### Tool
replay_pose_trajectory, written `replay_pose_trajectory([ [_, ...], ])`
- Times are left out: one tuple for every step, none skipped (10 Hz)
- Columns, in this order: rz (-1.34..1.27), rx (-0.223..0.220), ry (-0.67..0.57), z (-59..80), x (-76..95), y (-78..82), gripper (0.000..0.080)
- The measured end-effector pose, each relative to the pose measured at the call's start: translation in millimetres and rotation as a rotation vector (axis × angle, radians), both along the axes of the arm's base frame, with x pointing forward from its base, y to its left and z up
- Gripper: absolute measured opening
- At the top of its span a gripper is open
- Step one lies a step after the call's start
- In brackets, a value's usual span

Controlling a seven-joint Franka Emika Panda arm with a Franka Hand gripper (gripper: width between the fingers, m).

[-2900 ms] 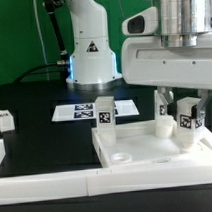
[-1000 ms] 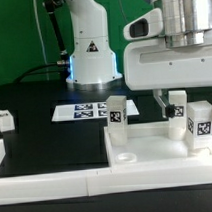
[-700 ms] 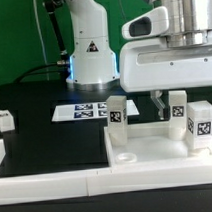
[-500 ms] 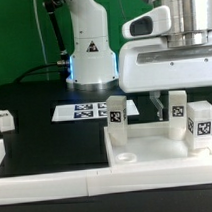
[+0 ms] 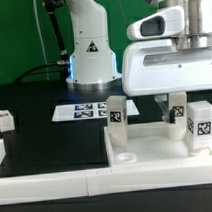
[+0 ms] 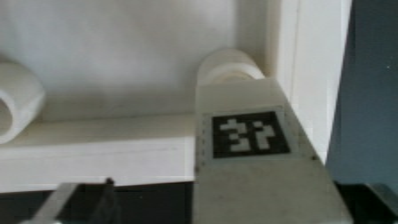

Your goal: Assemble square table

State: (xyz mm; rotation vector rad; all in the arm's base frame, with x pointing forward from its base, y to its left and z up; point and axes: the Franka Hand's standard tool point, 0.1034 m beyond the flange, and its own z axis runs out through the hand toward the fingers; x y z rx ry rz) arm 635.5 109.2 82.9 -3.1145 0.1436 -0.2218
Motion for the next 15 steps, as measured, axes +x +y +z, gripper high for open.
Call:
replay_pose_trajectory([
  [-0.111, 0.019, 0.001, -0.1, -0.1, 0.7, 0.0377],
  [-0.193, 0.032, 0.002, -0.1, -0.2, 1.1, 0.0291],
  [-0.239, 0.039, 0.003, -0.3, -0.3, 1.3, 0.0291],
  [-0.301, 0.048, 0.004, -0.3, -0.4, 1.4, 0.0291],
  [-0.344, 0.054, 0.005, -0.4, -0.4, 1.4, 0.0291],
  [-0.425, 0.066, 0.007, -0.6, -0.6, 1.7, 0.0291],
  [-0.581, 0.085, 0.027, -2.6, -2.9, 3.4, 0.0291],
  [-0.752, 0.118, 0.049, -3.2, -2.6, 4.2, 0.0291],
  [-0.911, 0.155, 0.073, -3.8, -4.0, 4.1, 0.0291],
  [-1.039, 0.201, 0.091, -4.4, -4.4, 3.9, 0.0291],
  [-1.161, 0.227, 0.109, -4.6, -5.2, 5.9, 0.0291],
  [-1.32, 0.265, 0.125, -5.2, -5.9, 10.4, 0.0292],
  [-1.454, 0.321, 0.123, -4.9, -7.3, 11.8, 0.0292],
  [-1.494, 0.341, 0.107, -5.4, -10.1, 11.5, 0.0292],
  [-1.475, 0.338, 0.107, -5.1, -9.3, 11.8, 0.0292],
])
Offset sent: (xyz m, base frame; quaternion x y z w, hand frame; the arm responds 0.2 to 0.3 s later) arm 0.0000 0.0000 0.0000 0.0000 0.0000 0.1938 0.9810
